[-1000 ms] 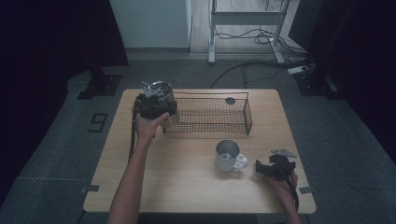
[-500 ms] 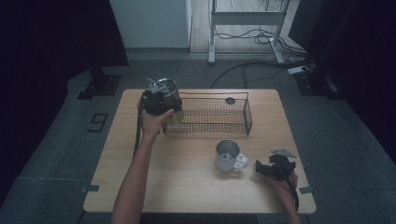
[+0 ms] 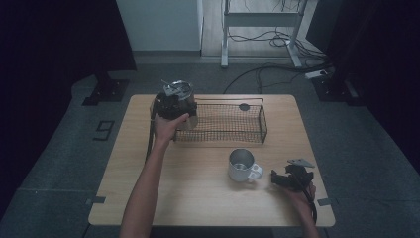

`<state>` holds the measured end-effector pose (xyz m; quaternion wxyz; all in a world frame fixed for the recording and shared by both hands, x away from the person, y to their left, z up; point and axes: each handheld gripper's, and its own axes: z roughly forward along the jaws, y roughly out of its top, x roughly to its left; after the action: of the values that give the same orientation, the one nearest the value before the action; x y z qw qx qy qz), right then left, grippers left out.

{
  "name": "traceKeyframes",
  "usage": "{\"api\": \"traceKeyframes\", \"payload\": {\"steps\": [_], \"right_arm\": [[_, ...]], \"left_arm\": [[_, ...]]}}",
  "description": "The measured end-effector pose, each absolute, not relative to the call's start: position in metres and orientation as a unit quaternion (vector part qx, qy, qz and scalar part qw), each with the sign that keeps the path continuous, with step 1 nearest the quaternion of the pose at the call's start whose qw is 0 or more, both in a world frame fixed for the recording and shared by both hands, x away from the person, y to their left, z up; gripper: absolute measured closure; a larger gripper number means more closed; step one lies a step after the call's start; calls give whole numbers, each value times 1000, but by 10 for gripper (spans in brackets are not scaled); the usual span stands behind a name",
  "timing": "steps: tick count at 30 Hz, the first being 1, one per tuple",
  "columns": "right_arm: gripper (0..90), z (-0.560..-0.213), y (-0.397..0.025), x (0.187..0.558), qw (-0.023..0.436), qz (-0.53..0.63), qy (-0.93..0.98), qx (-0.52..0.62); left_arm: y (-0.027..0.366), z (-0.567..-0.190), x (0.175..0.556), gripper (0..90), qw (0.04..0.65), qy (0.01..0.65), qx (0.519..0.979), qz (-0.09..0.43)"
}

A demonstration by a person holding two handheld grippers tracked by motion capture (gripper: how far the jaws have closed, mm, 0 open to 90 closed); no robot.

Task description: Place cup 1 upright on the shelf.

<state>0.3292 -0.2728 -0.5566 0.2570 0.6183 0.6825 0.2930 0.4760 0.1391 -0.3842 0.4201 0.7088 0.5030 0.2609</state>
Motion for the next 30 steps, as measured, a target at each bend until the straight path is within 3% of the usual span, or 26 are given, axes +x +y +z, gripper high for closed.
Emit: {"api": "traceKeyframes", "payload": {"steps": [30], "right_arm": [[11,-557,-273,329,257,293,683,618]], "left_arm": [[119,-393,502,40,413,501,715,258]]}}
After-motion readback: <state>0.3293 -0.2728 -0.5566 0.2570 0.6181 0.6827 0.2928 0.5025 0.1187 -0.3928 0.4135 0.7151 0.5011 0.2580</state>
